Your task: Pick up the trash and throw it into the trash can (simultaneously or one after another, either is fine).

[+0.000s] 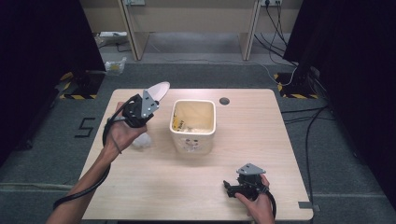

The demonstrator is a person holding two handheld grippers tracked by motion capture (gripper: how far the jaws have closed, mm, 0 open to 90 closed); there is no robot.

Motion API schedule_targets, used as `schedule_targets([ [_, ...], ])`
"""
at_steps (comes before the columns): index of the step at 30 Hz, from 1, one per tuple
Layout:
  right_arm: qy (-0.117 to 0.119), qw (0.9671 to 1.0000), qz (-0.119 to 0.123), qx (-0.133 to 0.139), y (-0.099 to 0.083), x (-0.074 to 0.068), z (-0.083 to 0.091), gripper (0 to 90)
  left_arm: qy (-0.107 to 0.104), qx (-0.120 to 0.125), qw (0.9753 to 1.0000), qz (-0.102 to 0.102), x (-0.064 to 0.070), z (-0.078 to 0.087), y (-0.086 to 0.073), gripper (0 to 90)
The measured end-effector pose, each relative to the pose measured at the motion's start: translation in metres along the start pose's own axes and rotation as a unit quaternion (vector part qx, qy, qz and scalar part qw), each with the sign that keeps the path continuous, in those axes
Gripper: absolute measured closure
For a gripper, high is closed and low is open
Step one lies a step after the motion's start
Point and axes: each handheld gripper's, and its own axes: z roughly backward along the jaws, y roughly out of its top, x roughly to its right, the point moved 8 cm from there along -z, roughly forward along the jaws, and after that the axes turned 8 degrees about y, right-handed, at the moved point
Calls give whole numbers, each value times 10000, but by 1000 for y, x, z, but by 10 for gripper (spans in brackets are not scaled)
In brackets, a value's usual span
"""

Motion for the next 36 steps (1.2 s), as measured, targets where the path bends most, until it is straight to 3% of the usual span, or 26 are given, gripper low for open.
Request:
schedule_targets([
  [7,1,10000,-2,0,0,0,0,87,-136,125,9998,-105,14,3,16,898],
  [12,0,10000,-2,-1,0,0,0,87,-412,277,9987,-133,32,7,30,898],
  [19,-5,10000,-2,-6,0,0,0,87,-546,386,9974,-251,46,11,44,898],
  [30,-7,10000,-1,-4,0,0,0,87,-1019,638,9924,-273,77,20,70,898],
  [36,-5,10000,3,-4,0,0,0,87,-1091,712,9909,-325,84,24,79,897],
])
